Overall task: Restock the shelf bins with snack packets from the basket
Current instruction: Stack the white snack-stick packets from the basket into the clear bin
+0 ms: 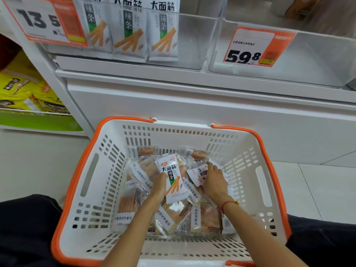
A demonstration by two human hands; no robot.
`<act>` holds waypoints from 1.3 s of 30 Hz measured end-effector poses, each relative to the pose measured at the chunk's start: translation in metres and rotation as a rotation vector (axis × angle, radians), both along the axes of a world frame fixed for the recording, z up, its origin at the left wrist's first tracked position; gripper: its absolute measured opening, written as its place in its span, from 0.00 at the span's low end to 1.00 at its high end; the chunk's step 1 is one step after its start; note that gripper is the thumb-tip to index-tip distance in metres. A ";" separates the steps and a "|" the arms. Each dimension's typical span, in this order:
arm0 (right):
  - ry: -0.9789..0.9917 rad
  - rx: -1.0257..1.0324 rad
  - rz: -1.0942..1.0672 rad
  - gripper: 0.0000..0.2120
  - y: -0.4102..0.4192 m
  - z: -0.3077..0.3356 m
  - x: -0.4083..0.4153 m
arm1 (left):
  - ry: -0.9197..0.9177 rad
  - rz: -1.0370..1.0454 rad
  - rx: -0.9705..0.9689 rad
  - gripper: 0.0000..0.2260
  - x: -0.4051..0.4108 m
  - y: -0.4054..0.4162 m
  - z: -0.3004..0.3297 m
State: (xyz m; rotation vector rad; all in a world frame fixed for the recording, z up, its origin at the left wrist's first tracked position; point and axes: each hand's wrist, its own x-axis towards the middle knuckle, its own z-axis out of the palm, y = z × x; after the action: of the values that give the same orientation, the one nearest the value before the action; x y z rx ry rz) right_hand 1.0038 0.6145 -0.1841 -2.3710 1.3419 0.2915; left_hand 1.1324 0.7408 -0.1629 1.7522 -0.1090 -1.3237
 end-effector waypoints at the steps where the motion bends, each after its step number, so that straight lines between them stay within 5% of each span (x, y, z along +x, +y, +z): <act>1: 0.025 -0.023 0.027 0.34 -0.003 0.002 0.003 | -0.005 -0.012 0.005 0.13 0.000 0.000 -0.001; 7: 0.256 -0.039 0.274 0.27 -0.027 0.005 0.004 | 0.001 -0.010 -0.001 0.13 0.007 -0.001 -0.003; 10: 0.238 -0.213 0.435 0.23 -0.041 0.011 0.002 | 0.013 -0.016 0.000 0.14 0.012 -0.002 -0.001; 14: 0.199 -0.137 0.546 0.16 -0.053 0.032 -0.002 | -0.022 -0.063 0.011 0.14 0.017 -0.006 0.010; 17: 0.072 0.109 0.401 0.13 -0.064 0.054 0.001 | -0.085 -0.093 -0.033 0.12 0.020 -0.007 0.018; 22: -0.342 0.866 0.009 0.12 -0.059 0.093 0.010 | -0.130 -0.031 -0.085 0.10 0.021 0.001 0.024; 24: -0.452 0.963 -0.070 0.12 -0.042 0.092 0.020 | -0.127 -0.032 -0.102 0.11 0.020 0.002 0.024; 32: -0.572 0.494 -0.243 0.19 0.016 0.051 0.050 | -0.054 0.044 -0.035 0.14 0.025 0.000 0.017; 39: -0.494 0.513 -0.085 0.10 0.034 0.053 0.060 | -0.031 0.100 -0.160 0.14 0.018 -0.006 0.030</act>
State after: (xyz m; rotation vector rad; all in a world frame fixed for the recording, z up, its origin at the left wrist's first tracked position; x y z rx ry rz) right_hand 1.0639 0.6488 -0.1307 -1.7966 0.9835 0.0120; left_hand 1.1507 0.7346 -0.1327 1.6219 -0.1390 -1.1839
